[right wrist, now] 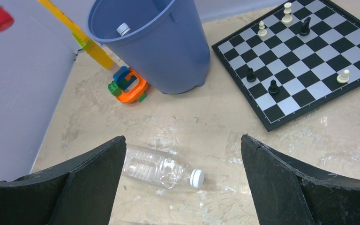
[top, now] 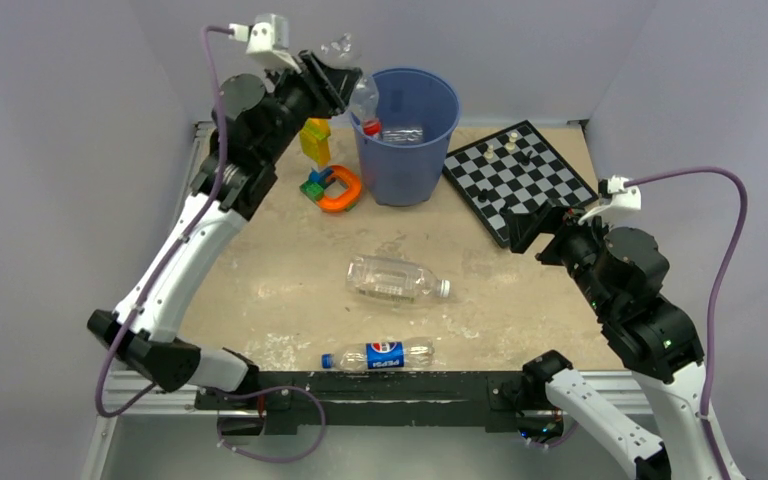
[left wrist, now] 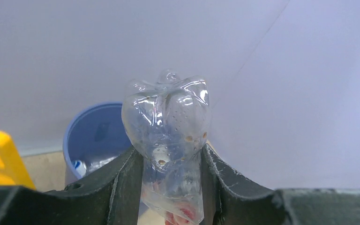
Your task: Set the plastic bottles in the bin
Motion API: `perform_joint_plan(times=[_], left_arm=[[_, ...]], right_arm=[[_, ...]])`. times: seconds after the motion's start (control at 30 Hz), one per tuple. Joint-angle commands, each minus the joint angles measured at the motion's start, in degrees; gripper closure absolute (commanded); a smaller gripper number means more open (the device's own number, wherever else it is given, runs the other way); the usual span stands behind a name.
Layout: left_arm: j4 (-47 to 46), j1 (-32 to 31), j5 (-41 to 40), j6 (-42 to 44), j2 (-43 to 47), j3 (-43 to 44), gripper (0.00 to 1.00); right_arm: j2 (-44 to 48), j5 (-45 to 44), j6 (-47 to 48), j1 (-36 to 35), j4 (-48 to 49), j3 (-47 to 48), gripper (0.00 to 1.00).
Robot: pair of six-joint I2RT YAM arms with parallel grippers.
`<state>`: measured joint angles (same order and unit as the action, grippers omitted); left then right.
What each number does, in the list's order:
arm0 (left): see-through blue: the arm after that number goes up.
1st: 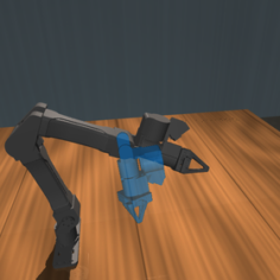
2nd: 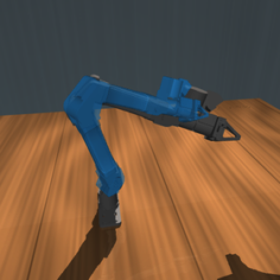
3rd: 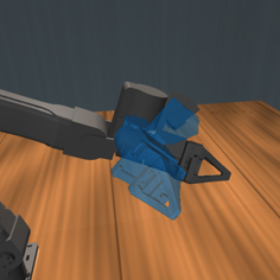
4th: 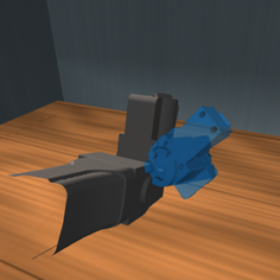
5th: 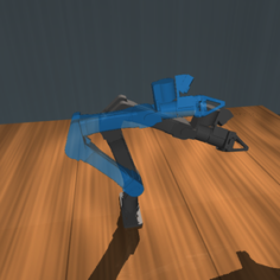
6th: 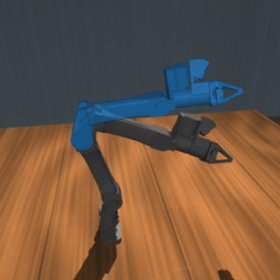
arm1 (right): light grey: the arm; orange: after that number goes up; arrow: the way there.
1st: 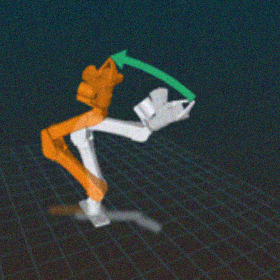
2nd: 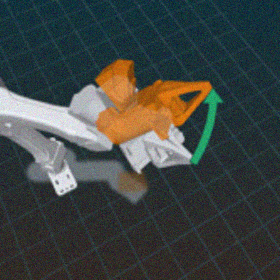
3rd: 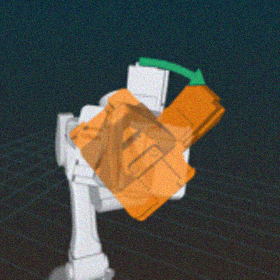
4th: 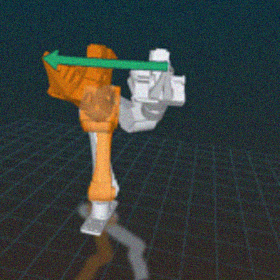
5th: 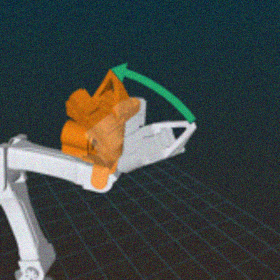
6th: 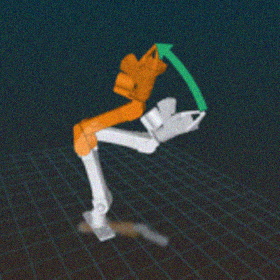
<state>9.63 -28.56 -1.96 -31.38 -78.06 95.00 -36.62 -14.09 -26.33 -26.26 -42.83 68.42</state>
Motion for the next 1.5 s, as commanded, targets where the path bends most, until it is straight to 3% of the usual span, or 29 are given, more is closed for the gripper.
perform_joint_plan(times=[0.0,0.1,0.27,0.3,0.4,0.43,0.53,0.7,0.83,0.97,1.13,1.23,1.33,1.47], left_arm=[[-11.37,-0.18,5.55,11.8,-9.9,5.51,1.0],[-7.55,-0.18,7.3,14.45,-18.88,16.98,1.0],[-8.7,-0.18,5.01,14.91,-30.94,26.21,0.99],[-10.3,-0.23,3.37,15.23,-33.0,27.63,0.86],[-1.81,-0.25,0.63,15.96,-37.78,35.84,0.06],[2.02,-0.31,0.3,15.47,-37.89,37.51,0.01],[4.3,-1.2,-0.19,14.53,-31.14,33.72,0.0],[10.1,-2.8,-1.16,13.82,-12.68,17.05,0.0],[24.66,-2.83,-5.88,5.22,0.04,4.69,0.0],[31.16,-2.82,-5.81,0.53,15.17,-14.15,0.0],[47.08,-2.78,-9.1,-2.97,30.43,-27.11,0.0],[54.06,-2.65,-14.23,-8.2,35.97,-30.85,0.0],[57.6,-2.67,-13.68,-13.03,39.48,-32.35,0.0],[60.13,-2.7,-15.17,-15.48,41.1,-31.94,0.0]], right_arm=[[1.02,-1.55,0.72,-0.28,0.01,1.24,0.03],[0.96,-2.5,1.69,-0.32,-0.83,0.9,0.03],[-0.46,-2.52,1.4,-0.29,-0.52,0.18,0.03],[-0.48,-2.06,1.17,-0.32,-0.05,-0.05,0.03],[-0.29,-2.21,0.69,-0.33,0.4,-0.44,0.03],[-0.14,-2.28,0.45,-0.31,0.38,-0.66,0.03],[0.51,-1.41,0.14,-0.28,0.87,-1.96,0.03],[1.45,0.61,2.47,-0.32,1.76,-2.32,0.03],[2.59,11.56,6.9,-0.37,5.45,-5.13,0.03],[3.18,27.61,7.96,-0.43,10.31,-10.15,0.01],[4.04,33.04,7.63,-1.84,14.57,-19.24,0.01],[2.2,31.51,5.68,-7.96,20.16,-23.6,0.01],[-3.89,19.51,6.26,-21.2,21.76,-23.68,0.01],[-15.61,15.13,9.43,-36.68,21.34,-22.25,0.01]])
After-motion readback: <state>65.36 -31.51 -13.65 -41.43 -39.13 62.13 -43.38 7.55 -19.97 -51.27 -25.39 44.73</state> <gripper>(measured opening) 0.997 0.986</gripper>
